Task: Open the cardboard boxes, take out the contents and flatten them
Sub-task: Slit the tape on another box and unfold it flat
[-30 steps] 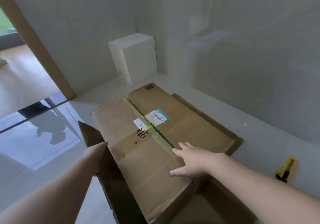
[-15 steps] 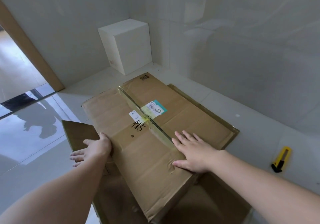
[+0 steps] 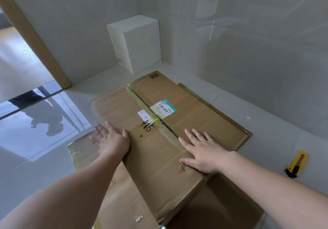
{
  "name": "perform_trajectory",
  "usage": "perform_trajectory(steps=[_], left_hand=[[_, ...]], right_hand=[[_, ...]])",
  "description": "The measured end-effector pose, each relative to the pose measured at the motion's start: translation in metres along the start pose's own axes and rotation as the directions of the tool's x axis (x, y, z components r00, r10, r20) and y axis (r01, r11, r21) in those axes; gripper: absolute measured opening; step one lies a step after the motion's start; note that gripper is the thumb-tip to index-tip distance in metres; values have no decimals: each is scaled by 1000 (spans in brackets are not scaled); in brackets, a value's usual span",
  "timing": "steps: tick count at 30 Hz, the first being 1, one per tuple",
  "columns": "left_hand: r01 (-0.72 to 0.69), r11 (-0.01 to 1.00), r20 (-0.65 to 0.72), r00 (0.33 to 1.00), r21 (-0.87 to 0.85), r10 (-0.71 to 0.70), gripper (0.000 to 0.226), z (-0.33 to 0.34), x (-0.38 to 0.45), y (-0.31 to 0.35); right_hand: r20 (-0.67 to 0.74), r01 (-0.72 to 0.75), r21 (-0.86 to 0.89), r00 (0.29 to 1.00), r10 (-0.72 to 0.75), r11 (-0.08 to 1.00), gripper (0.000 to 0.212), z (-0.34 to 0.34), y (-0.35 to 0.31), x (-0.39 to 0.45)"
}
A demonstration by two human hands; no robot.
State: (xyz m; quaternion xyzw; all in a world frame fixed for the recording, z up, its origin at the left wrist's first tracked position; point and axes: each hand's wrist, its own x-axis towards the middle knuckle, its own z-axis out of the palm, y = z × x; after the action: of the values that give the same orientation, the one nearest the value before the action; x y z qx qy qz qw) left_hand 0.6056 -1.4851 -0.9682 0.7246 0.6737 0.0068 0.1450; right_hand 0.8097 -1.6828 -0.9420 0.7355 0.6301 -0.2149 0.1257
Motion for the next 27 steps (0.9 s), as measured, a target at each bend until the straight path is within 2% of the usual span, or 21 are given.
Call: perform_trajectory(steps=[3, 5, 8, 10, 12, 15, 19, 22, 24, 27], left_hand=[[-221, 975, -2, 975, 29, 221, 66, 1, -6, 23], [-357, 934, -10, 934, -7, 357, 57, 4, -14, 48], [-560, 825, 0, 827, -80, 562, 45, 11, -36, 93], [-646, 755, 41, 756, -113, 653, 45, 17, -57, 123], [-692, 712, 73, 709, -119, 701, 46, 23, -78, 152], [-743, 655, 76, 652, -135, 755, 46, 35, -105, 190], [-836, 523, 97, 514, -167, 852, 46, 56, -141, 233], [-871, 438, 109, 424, -224, 899, 41, 71, -167, 261], [-880, 404, 131, 382, -251, 915, 37, 81, -182, 273], [-889, 363, 161, 329, -280, 930, 32, 93, -196, 281]], right_hand=[[-9, -4, 15, 1000, 4, 1000, 83, 2, 11, -7], [-32, -22, 35, 999, 23, 999, 71, 1, 25, -15], [-123, -120, 90, 984, 130, 989, 73, -3, 59, -35], [-186, -212, 169, 952, 243, 963, 71, -4, 89, -50], [-223, -290, 245, 912, 344, 925, 62, 2, 122, -66], [-186, -404, 366, 851, 491, 838, 60, 21, 170, -92], [-116, -518, 419, 784, 610, 746, 53, 56, 219, -124], [-62, -626, 478, 676, 734, 616, 38, 90, 259, -138], [23, -702, 510, 589, 808, 497, 24, 116, 284, -147], [157, -785, 490, 508, 847, 380, 23, 157, 309, -152]])
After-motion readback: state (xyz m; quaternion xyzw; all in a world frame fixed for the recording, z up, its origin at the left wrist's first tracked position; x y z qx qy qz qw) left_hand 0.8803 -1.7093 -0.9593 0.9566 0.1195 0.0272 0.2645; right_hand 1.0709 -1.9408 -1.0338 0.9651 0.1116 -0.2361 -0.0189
